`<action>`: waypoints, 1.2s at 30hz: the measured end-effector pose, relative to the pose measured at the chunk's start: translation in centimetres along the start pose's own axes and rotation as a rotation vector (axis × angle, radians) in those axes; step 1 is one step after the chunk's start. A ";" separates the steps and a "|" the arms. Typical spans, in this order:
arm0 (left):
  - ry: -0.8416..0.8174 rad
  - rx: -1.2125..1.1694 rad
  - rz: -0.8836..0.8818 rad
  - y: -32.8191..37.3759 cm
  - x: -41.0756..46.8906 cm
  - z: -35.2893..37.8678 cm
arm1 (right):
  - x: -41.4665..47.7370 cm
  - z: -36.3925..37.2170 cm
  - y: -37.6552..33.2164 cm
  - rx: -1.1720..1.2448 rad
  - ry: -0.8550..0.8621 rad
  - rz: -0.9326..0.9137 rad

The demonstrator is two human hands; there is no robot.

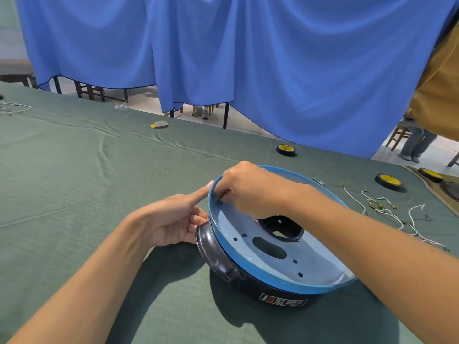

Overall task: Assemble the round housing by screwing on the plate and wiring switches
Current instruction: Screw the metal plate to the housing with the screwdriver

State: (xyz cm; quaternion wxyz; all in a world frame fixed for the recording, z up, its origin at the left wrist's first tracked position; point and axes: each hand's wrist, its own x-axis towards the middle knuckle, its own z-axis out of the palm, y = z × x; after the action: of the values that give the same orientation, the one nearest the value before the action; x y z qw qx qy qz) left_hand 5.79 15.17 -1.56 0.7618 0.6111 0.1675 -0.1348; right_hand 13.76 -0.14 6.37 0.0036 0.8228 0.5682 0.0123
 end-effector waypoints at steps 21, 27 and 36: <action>0.026 -0.030 0.019 0.0 -0.2 0.4 | 0.5 0.1 -1.0 -0.142 0.003 -0.049; 0.034 -0.030 0.013 0.1 -0.2 0.4 | 0.2 -0.6 -0.4 -0.138 0.004 -0.070; 0.050 -0.036 0.022 0.1 -0.3 0.5 | 0.6 -0.5 -1.0 -0.152 -0.045 -0.038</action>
State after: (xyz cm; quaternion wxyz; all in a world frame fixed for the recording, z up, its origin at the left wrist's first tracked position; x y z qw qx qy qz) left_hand 5.55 14.67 -1.26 0.7696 0.6024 0.1821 -0.1083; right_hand 13.03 0.76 6.90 0.0791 0.8092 0.5811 0.0368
